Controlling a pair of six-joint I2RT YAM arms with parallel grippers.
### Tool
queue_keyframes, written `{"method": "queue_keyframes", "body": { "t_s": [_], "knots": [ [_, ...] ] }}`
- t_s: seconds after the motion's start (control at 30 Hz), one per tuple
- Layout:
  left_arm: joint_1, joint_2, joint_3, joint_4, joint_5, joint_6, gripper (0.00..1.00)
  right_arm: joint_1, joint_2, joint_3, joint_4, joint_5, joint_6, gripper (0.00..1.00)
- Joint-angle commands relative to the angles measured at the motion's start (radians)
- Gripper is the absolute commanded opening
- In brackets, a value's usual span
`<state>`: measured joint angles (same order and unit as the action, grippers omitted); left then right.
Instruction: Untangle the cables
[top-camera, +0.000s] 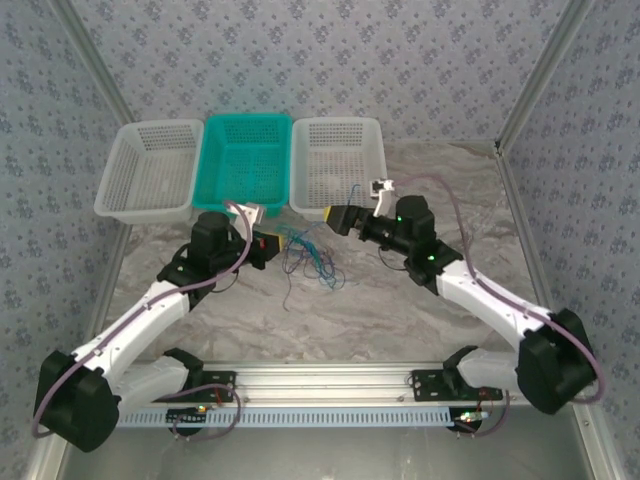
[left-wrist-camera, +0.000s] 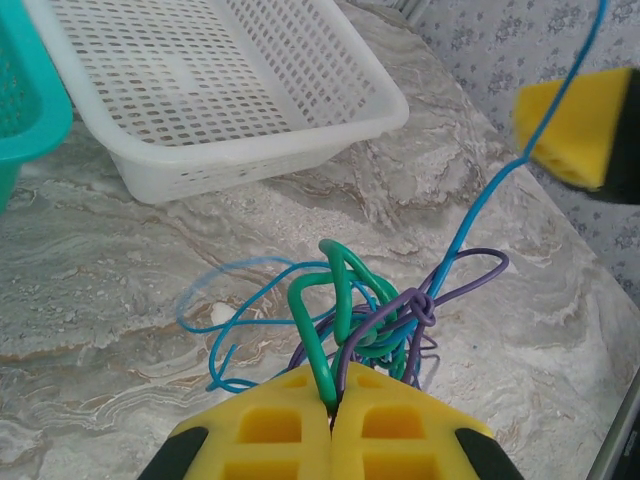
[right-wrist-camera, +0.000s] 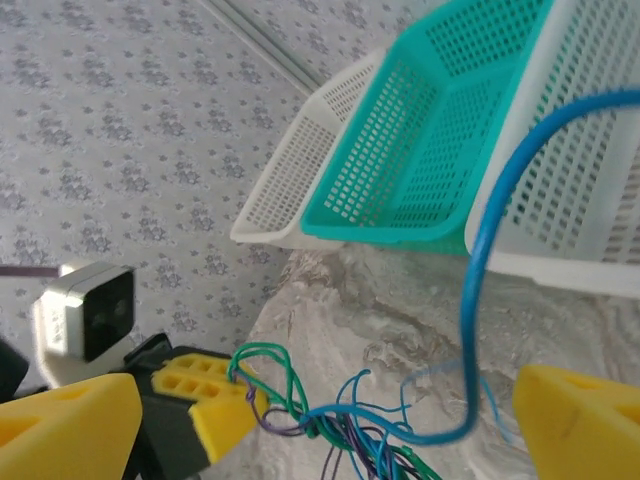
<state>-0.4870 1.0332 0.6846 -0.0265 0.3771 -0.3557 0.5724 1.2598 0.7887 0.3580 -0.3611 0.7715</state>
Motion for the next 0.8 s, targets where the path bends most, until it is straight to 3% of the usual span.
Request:
{"method": "queue_keyframes", "body": {
  "t_s": [0.0,0.1,0.2,0.27,0.37,0.4,0.43,0.5,0.53,0.63,0.7,0.77],
  "knots": [
    [-0.010,-0.002,0.041,0.048,0.001,0.017,0.00,0.030,0.069,0.046,0.039,0.078,0.109,0.99],
    [-0.011,-0.006,0.043,0.050,0.004,0.015,0.00,0.039,0.130,0.044,0.098,0.088,0.160,0.97],
    [-0.012,-0.007,0.033,0.066,0.002,0.002,0.00,0.070,0.195,0.046,0.176,0.102,0.225,0.82],
    [-0.013,-0.004,0.027,0.078,-0.001,-0.006,0.00,0.094,0.232,0.051,0.220,0.111,0.251,0.66],
    [-0.014,0.000,0.022,0.079,-0.010,-0.010,0.00,0.106,0.277,0.070,0.253,0.097,0.272,0.33],
    [-0.013,0.001,0.023,0.078,-0.013,-0.009,0.00,0.107,0.291,0.070,0.269,0.095,0.278,0.11],
    [-0.016,0.002,0.021,0.071,-0.017,-0.008,0.00,0.104,0.296,0.069,0.278,0.096,0.287,0.00],
    [-0.016,0.003,0.028,0.047,-0.035,-0.006,0.00,0.100,0.302,0.064,0.294,0.092,0.296,0.00],
    [-0.015,0.002,0.029,0.033,-0.041,-0.012,0.05,0.098,0.299,0.062,0.304,0.085,0.295,0.00],
    [-0.016,0.006,0.041,0.019,-0.034,-0.034,0.42,0.099,0.288,0.070,0.285,0.059,0.267,0.00],
    [-0.016,0.015,0.046,0.026,-0.019,-0.043,0.55,0.101,0.287,0.080,0.275,0.032,0.255,0.00],
    [-0.016,0.031,0.057,0.021,-0.026,-0.049,0.60,0.102,0.291,0.087,0.284,-0.002,0.255,0.00]
  ]
}}
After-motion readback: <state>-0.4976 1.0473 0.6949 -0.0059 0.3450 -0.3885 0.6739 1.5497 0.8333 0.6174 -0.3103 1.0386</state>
